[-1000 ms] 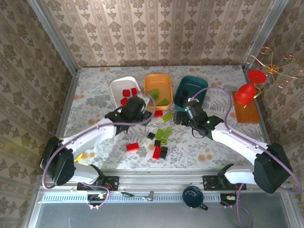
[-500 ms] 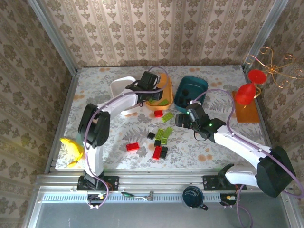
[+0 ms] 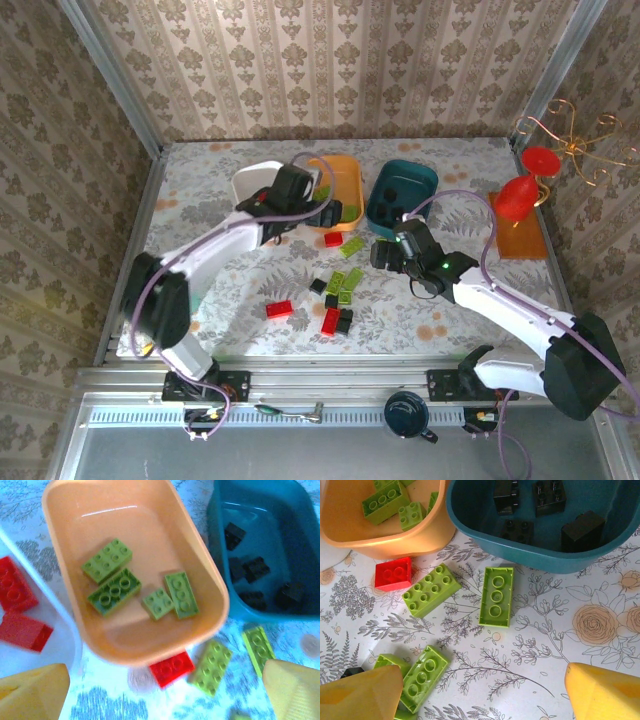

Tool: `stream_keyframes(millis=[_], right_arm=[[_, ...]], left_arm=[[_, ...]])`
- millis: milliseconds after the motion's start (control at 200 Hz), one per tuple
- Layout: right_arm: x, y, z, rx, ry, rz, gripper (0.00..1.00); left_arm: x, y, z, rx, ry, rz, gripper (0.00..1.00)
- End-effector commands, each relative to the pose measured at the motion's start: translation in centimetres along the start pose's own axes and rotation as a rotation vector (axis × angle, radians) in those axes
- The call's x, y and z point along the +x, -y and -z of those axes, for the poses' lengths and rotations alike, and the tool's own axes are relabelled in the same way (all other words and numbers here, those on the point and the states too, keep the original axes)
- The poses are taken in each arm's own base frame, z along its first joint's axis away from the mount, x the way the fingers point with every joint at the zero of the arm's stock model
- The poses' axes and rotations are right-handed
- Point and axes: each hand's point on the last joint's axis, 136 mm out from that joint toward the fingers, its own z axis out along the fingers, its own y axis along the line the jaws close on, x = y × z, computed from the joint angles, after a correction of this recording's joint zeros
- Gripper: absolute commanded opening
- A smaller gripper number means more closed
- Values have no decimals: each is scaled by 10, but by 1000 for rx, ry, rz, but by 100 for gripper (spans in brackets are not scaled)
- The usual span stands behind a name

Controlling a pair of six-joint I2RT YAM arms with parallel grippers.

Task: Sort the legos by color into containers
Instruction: Place the lego in the container, then pick up the lego from the middle-left of the table.

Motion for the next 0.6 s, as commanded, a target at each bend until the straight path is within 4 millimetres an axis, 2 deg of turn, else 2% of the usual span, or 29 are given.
stream_keyframes(millis=[0, 125, 260, 400, 500, 595], right_arm=[[4, 5, -2, 12, 0, -23, 86], [6, 4, -7, 7, -6, -27, 86], [9, 3, -13, 4, -15, -31, 86], [10, 1, -18, 0, -21, -35, 86], [12, 1, -21, 0, -25, -38, 86], [13, 1, -22, 0, -28, -42, 86]], left_arm=[[27, -1, 23, 25, 22, 70, 100], [88, -9, 46, -8, -44, 109, 100], [158, -31, 65, -107, -151, 187, 100], [215, -56, 79, -193, -237, 305, 100], [235, -61, 80, -210, -249, 350, 100], [242, -61, 75, -216, -255, 357, 100]])
